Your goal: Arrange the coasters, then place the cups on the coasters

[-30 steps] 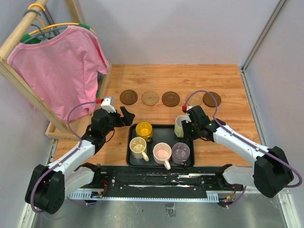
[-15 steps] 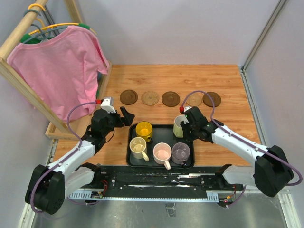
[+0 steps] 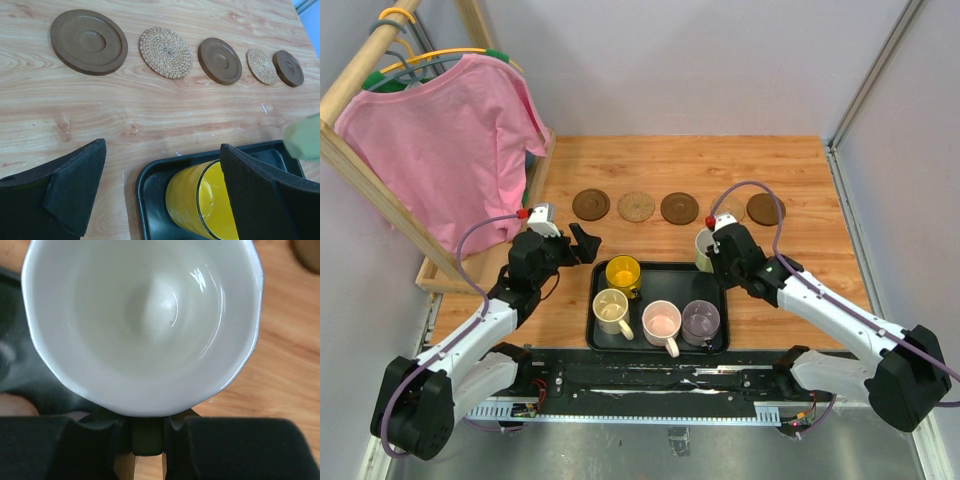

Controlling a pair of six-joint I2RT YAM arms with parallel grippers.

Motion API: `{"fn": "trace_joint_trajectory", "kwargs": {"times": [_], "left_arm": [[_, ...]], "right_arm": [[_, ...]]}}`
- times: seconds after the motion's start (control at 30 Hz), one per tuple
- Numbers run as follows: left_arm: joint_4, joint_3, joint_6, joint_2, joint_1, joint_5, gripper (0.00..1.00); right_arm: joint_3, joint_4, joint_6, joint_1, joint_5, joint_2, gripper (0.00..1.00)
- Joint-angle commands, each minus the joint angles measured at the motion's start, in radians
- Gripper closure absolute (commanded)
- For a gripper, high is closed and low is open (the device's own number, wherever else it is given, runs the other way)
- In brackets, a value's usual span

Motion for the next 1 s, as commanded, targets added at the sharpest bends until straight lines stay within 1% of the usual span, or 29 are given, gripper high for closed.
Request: {"fn": "trace_joint_trajectory", "kwargs": {"times": [0.0,0.07,0.13,0.17,0.3,0.43,0.57,0.67,0.83,0.97], "left_arm": [[0.015,0.006,0.009,-0.009,-0.005,-0.014,0.00],[0.015,0.013,0.015,-0.006,-0.005,-0.013,0.00],[0.019,0.016,0.020,-0.003,-0.004,-0.015,0.00],[0.023,0.018,0.022,-0.001,-0.005,-0.015,0.00],[0.039,0.023,0.025,0.008,-0.005,-0.018,0.00],[0.056,0.022,0.021,0.024,-0.005,-0.016,0.00],[0.059,0.029,0.024,0.043,-0.005,-0.011,0.00],[0.064,0.032,0.027,0.053,-0.005,-0.015,0.00],[0.068,0.031,0.030,0.065,-0.005,-0.023,0.00],[0.067,0.032,0.030,0.075,-0.005,-0.025,0.00]], "right_arm": [[0.103,0.119,-0.053,-0.009,0.208,-0.014,0.99],[0.131,0.132,-0.076,-0.048,0.248,0.004,0.99],[0.147,0.162,-0.100,-0.107,0.230,0.022,0.99],[0.154,0.177,-0.113,-0.145,0.188,0.030,0.99],[0.168,0.240,-0.138,-0.301,0.108,0.069,0.99],[0.157,0.340,-0.162,-0.425,0.082,0.118,0.99],[0.199,0.378,-0.166,-0.529,0.033,0.201,0.99],[0.237,0.406,-0.164,-0.591,-0.009,0.266,0.99],[0.299,0.441,-0.196,-0.646,-0.061,0.375,0.99],[0.336,0.468,-0.195,-0.700,-0.164,0.441,0.99]]}}
